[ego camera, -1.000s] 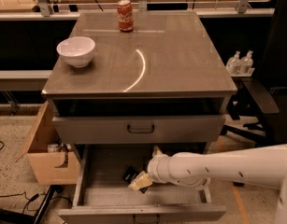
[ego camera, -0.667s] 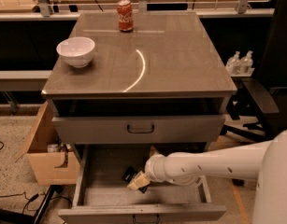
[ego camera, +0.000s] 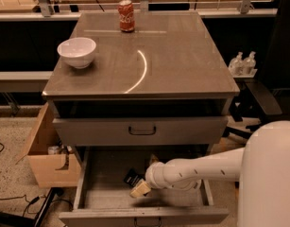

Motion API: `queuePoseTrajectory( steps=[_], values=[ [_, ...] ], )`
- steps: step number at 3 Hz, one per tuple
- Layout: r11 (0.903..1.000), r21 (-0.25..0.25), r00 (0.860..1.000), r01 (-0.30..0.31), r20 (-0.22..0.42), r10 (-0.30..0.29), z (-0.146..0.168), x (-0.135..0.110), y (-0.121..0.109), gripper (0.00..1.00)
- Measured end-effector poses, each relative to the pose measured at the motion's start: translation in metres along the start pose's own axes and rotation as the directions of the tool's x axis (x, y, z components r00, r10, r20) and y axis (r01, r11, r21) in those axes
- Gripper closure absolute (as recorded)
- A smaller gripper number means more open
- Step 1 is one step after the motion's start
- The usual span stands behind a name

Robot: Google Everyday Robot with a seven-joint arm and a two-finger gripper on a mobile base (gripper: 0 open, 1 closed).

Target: Pick rxbar blueberry from middle drawer and place on counter

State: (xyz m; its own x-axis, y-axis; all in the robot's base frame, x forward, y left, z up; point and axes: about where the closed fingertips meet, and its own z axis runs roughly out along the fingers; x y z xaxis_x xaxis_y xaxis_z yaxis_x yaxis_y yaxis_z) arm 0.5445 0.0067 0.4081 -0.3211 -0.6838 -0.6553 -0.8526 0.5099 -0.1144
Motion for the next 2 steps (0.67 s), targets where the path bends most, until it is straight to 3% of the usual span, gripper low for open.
queuePoseTrajectory(
  steps=[2],
  values=[
    [0.9973, -0.069, 1.0, -0.025, 0.018, 0.026, 0.038, 0.016, 0.023, 0.0]
  ],
)
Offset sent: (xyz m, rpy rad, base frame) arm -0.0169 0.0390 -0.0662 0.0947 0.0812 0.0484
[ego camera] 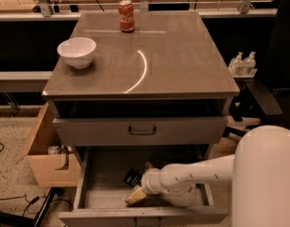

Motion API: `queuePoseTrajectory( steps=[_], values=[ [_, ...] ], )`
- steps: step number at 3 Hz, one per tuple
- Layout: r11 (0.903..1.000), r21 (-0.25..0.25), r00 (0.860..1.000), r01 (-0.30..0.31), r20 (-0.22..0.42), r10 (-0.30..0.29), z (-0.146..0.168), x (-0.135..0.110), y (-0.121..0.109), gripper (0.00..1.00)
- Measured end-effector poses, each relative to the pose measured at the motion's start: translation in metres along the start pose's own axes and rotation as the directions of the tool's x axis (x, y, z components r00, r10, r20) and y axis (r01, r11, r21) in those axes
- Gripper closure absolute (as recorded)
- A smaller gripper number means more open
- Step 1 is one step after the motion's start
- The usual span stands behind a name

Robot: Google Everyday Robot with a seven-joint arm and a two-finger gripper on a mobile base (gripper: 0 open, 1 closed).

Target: Pick rxbar blueberry from middle drawer and place on counter

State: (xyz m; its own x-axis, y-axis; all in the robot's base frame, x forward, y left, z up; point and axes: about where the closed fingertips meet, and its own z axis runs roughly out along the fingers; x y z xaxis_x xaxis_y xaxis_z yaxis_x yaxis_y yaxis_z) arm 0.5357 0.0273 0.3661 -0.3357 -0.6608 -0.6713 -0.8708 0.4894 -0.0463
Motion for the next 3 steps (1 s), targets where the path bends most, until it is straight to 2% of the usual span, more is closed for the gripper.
queuePoseTrajectory(
  steps=[1, 2, 3],
  values=[
    [0.9995, -0.031, 1.0, 0.007, 0.021, -0.006, 0.0236, 0.0041, 0.0171, 0.07],
    [0.9994, -0.035, 1.0, 0.005, 0.02, -0.005, 0.0251, 0.0049, 0.0192, 0.25],
    [0.9993, -0.037, 1.0, 0.006, 0.02, -0.005, 0.0255, 0.0046, 0.0198, 0.48]
  ],
)
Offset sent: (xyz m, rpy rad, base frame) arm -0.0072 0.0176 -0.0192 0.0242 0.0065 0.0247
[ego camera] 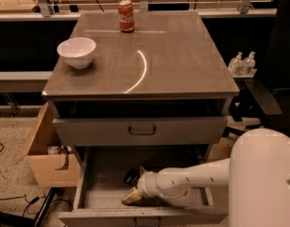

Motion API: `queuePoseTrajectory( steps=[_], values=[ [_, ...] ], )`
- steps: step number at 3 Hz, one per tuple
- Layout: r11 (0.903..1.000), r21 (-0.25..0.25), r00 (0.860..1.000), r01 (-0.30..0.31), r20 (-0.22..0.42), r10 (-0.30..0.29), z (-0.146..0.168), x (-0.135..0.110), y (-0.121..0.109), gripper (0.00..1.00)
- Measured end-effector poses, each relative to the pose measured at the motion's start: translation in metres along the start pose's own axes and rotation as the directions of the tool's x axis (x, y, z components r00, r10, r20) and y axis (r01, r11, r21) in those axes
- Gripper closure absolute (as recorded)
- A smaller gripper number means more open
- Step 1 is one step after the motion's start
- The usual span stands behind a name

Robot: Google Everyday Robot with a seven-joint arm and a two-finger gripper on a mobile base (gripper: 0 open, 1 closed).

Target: Pick rxbar blueberry from middle drawer and place on counter

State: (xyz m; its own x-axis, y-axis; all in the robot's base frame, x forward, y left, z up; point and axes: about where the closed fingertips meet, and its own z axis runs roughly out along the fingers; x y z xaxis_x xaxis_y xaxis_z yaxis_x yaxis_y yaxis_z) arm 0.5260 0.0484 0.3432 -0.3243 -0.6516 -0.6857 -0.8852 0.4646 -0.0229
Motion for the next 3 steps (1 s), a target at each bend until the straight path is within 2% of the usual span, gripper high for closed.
queuePoseTrajectory(
  steps=[2, 3],
  values=[
    [1.0, 0.0, 1.0, 0.0, 0.0, 0.0, -0.0085, -0.008, -0.0003, 0.95],
    [1.0, 0.0, 1.0, 0.0, 0.0, 0.0, -0.0087, -0.0083, -0.0003, 1.0]
  ],
)
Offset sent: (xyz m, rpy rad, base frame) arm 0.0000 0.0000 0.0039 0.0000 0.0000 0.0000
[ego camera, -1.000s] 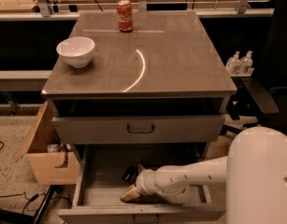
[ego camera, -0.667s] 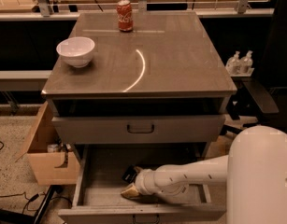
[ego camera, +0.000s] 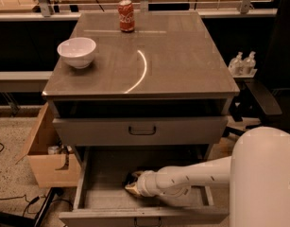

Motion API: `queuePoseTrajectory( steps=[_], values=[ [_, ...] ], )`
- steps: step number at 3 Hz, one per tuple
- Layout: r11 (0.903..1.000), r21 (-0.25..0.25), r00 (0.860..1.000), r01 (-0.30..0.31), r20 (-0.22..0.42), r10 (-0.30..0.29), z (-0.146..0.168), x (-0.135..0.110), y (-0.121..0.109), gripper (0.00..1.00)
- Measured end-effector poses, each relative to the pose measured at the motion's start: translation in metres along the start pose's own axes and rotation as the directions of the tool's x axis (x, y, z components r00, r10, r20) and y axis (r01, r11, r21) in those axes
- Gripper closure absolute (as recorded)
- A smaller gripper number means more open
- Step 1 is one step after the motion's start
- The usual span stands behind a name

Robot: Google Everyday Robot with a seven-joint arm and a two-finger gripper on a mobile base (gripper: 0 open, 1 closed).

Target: Pick rxbar blueberry from middle drawer and place on counter

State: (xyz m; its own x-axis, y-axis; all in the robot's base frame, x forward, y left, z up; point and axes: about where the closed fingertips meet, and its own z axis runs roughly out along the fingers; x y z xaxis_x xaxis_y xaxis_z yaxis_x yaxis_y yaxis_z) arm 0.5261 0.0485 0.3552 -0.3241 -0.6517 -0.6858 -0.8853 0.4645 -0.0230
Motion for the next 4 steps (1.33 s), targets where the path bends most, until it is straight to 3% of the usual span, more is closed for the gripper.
queuePoseTrajectory(
  steps=[2, 4],
  values=[
    [1.0, 0.0, 1.0, 0.0, 0.0, 0.0, -0.001, 0.0, 0.0, 1.0],
    [0.9982, -0.018, 0.994, -0.058, -0.092, 0.056, -0.073, -0.01, -0.025, 1.0]
  ],
)
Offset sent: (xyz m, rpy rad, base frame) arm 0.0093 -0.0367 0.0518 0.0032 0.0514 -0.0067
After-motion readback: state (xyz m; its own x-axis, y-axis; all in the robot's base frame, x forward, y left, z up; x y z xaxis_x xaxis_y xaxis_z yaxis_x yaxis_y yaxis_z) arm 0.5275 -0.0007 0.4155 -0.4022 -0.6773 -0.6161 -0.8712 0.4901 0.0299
